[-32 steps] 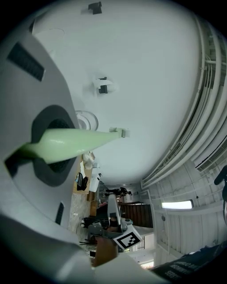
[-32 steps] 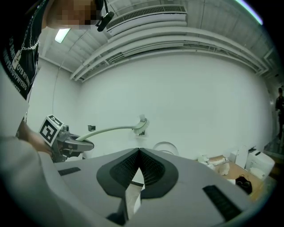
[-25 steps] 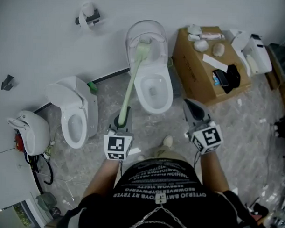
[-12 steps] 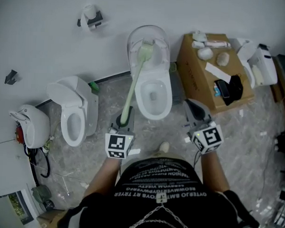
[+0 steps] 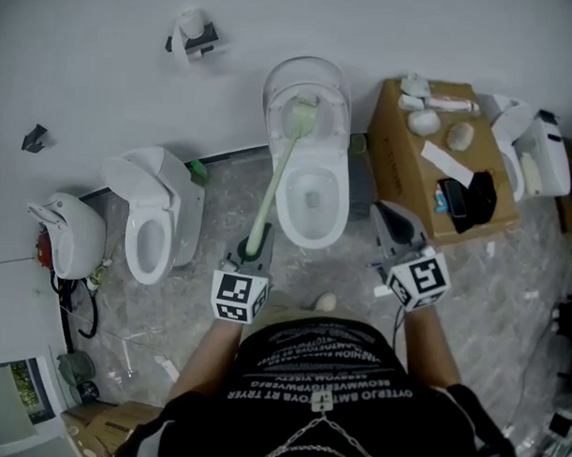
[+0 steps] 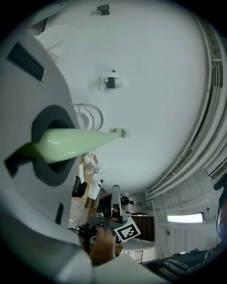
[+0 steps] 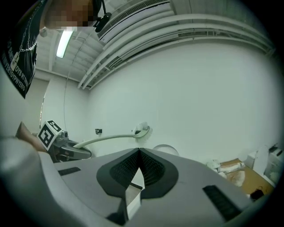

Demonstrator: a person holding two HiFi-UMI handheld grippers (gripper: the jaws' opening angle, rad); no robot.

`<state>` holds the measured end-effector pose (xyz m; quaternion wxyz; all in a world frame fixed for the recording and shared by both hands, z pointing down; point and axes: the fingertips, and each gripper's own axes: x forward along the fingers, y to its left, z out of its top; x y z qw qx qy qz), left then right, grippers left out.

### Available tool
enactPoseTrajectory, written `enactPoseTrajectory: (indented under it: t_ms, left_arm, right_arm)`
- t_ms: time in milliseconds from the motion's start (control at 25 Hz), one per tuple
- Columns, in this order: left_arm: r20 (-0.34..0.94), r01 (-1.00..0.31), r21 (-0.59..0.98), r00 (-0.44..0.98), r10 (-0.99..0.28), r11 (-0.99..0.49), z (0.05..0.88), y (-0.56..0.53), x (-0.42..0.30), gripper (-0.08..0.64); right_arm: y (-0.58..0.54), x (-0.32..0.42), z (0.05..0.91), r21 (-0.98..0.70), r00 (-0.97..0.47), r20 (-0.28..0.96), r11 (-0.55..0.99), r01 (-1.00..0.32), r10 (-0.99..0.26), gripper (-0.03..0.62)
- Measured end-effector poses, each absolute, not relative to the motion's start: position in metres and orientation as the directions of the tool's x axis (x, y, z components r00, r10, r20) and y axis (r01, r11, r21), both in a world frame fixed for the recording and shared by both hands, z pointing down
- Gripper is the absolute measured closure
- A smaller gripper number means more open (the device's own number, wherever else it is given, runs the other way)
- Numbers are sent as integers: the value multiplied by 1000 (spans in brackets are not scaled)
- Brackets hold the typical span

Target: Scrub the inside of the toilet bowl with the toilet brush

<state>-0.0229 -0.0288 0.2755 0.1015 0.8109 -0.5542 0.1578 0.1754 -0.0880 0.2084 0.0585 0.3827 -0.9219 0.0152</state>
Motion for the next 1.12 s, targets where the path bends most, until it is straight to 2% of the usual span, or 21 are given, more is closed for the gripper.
enactPoseTrajectory:
  t_ms: [440,1120]
  left_arm:
    - [404,-942,-60,281,-871,-332,302,-31,-34,558]
    - [503,-918,-2,342,-794,-397,391,-63,-35,558]
  right_arm:
    - [-112,171,245,-26,-714,170,721,-692,-679,589]
    - [-162,155,301,-46,-683,220,692,-720,-697,589]
